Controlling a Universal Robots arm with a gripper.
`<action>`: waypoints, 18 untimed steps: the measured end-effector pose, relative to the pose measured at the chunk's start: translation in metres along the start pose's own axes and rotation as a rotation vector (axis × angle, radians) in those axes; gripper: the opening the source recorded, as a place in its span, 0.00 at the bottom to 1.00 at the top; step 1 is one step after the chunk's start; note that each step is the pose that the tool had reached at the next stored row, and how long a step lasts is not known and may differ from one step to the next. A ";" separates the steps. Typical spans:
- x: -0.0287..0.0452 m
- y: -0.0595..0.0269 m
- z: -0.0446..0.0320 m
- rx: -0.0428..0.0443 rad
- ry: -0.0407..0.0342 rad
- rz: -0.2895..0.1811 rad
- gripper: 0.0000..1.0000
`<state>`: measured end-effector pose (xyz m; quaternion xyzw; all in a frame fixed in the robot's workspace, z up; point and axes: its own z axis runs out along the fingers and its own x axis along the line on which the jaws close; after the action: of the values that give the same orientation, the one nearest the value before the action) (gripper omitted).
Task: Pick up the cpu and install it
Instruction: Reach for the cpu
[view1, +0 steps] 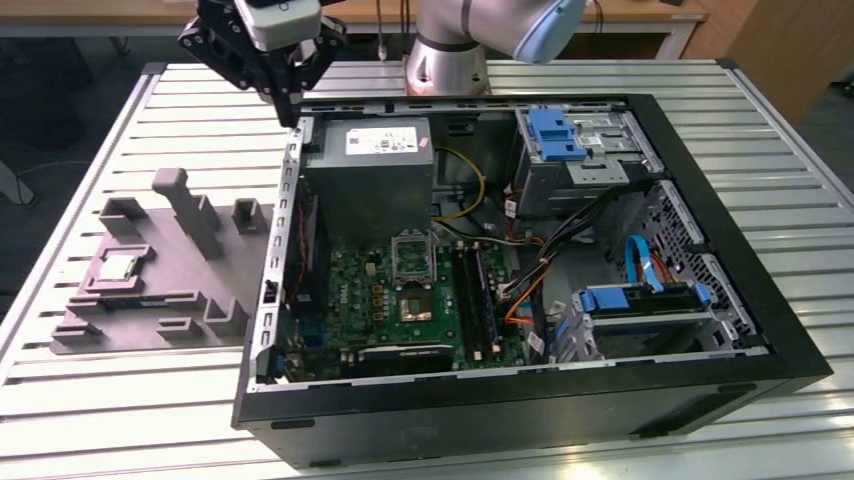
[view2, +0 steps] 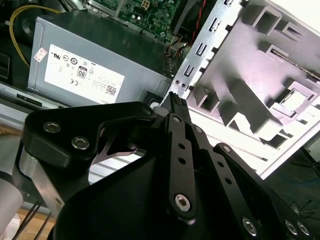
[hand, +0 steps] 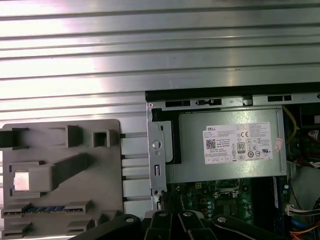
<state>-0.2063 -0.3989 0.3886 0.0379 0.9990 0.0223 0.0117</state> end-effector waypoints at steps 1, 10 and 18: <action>0.0008 -0.0001 0.0000 0.0000 0.0000 0.000 0.11; 0.0079 -0.0006 0.0000 -0.0001 0.0000 0.000 0.11; 0.0143 -0.0011 -0.0001 0.0000 0.0000 0.000 0.11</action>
<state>-0.2206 -0.3989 0.3884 0.0379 0.9990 0.0223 0.0117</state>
